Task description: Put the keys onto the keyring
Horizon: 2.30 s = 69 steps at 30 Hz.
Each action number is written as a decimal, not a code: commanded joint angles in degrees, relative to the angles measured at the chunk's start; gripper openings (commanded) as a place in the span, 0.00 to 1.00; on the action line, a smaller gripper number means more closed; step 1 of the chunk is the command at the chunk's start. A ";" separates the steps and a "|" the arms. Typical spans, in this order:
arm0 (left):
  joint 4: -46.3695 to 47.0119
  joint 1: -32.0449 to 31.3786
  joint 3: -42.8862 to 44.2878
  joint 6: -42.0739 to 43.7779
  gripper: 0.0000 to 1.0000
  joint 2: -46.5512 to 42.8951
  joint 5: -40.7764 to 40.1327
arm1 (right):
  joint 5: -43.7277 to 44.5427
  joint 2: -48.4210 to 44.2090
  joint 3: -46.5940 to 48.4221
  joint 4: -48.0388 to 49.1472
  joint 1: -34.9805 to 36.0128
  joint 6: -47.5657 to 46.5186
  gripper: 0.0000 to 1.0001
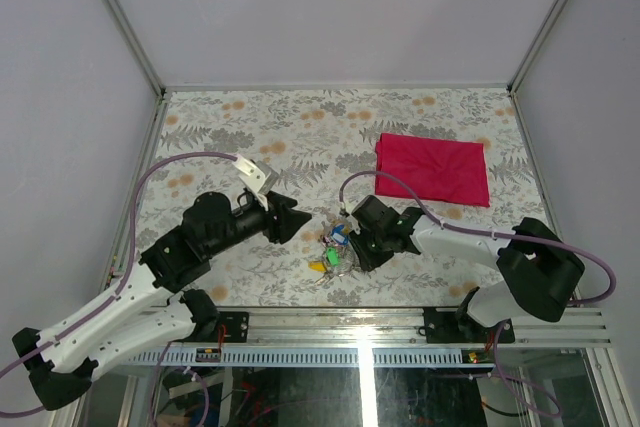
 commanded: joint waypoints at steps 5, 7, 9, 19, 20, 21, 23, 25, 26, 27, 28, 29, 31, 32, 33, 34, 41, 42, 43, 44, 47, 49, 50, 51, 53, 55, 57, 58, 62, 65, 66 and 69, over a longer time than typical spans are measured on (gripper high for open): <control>0.75 0.39 0.38 0.59 0.48 -0.90 -0.38 | -1.50 1.00 1.62 1.61 0.56 -2.31 0.41; 0.83 0.41 0.35 0.59 0.48 -0.85 -0.35 | -2.10 0.50 1.69 1.58 1.10 -2.49 0.42; 1.08 0.39 0.28 0.50 0.48 -0.73 -0.12 | -2.39 -0.05 1.77 1.69 1.60 -2.45 0.43; 1.11 0.42 0.25 0.50 0.48 -0.89 0.19 | 0.65 1.32 3.00 0.43 3.27 -2.65 0.44; 1.09 0.38 0.20 0.50 0.48 -0.97 0.16 | 1.31 1.70 3.10 0.19 3.41 -2.68 0.43; 1.03 0.41 0.25 0.50 0.48 -0.93 0.16 | 2.01 2.05 3.21 0.01 3.56 -2.77 0.43; 1.01 0.43 0.20 0.50 0.48 -1.06 0.21 | 3.07 2.76 3.45 -0.27 3.93 -2.94 0.43; 0.91 0.38 0.23 0.59 0.48 -1.13 0.15 | 3.83 3.39 3.70 -0.40 4.20 -3.23 0.43; 0.93 0.37 0.30 0.59 0.48 -1.08 0.27 | 3.99 3.70 3.79 -0.41 4.31 -3.36 0.43; 0.93 0.36 0.33 0.59 0.48 -1.10 0.25 | 4.14 4.01 3.88 -0.41 4.44 -3.50 0.43; 0.92 0.41 0.30 0.65 0.48 -1.08 0.24 | 4.38 4.35 4.02 -0.41 4.58 -3.61 0.42; 0.85 0.39 0.34 0.72 0.48 -1.07 0.29 | 4.50 4.65 4.14 -0.35 4.74 -3.79 0.42; 0.84 0.36 0.35 0.76 0.48 -1.08 0.22 | 4.80 5.23 4.38 -0.32 4.94 -4.19 0.42; 0.84 0.47 0.40 0.81 0.48 -1.07 0.20 | 4.81 5.42 4.49 -0.28 5.03 -4.44 0.41; 0.84 0.40 0.36 0.84 0.48 -1.08 0.19 | 4.75 5.62 4.58 -0.19 5.20 -4.71 0.40; 0.84 0.40 0.34 0.85 0.48 -1.07 0.21 | 4.64 5.79 4.68 -0.04 5.32 -4.95 0.39; 0.58 0.41 0.38 1.03 0.48 -1.10 0.08 | 1.88 5.41 4.78 0.66 5.67 -5.93 0.37; 0.58 0.40 0.47 1.03 0.48 -1.15 -0.02 | 1.07 4.70 4.46 1.07 5.69 -5.89 0.40; 0.58 0.41 0.37 0.98 0.48 -1.12 0.01 | 0.55 3.88 4.06 1.49 5.70 -5.73 0.43; 0.62 0.41 0.28 0.95 0.48 -1.16 0.10 | 0.11 2.89 3.63 1.90 5.66 -5.53 0.45; 0.75 0.35 0.23 0.90 0.48 -1.06 0.16 | -0.16 -0.13 2.96 2.68 5.70 -4.80 0.50; 0.80 0.37 0.30 0.86 0.48 -1.10 0.27 | 1.18 -1.97 3.00 2.27 5.65 -4.47 0.50; 0.83 0.39 0.40 0.88 0.48 -1.04 0.30 | 2.48 -2.78 3.09 1.85 5.64 -4.47 0.49; 0.80 0.37 0.44 0.94 0.48 -0.99 0.29 | 3.94 -3.43 3.22 1.27 5.66 -4.44 0.47; 0.76 0.41 0.56 0.94 0.48 -1.01 0.38 | 6.74 -3.96 3.73 -0.31 5.65 -5.16 0.43; 0.76 0.41 0.64 0.94 0.48 -0.99 0.47 | 8.21 -3.46 4.17 -1.88 5.71 -6.28 0.41; 0.77 0.41 0.67 0.86 0.48 -0.93 0.54 | 8.11 -2.41 4.64 -2.19 5.64 -6.88 0.40; 0.77 0.41 0.63 0.85 0.48 -0.90 0.48 | 7.42 -1.63 4.88 -2.30 5.68 -7.12 0.40; 0.60 0.39 0.76 0.85 0.48 -1.12 0.49 | 7.72 0.80 5.93 -3.25 5.64 -6.93 0.37; 0.33 0.41 0.76 0.94 0.48 -1.21 0.29 | 8.44 1.83 6.35 -3.70 5.67 -6.64 0.34; 0.27 0.40 0.73 1.02 0.48 -1.25 0.27 | 8.31 2.08 6.44 -3.74 5.69 -6.71 0.34; 0.37 0.36 0.71 1.03 0.48 -1.17 0.27 | 7.58 3.01 6.63 -3.78 5.69 -6.83 0.34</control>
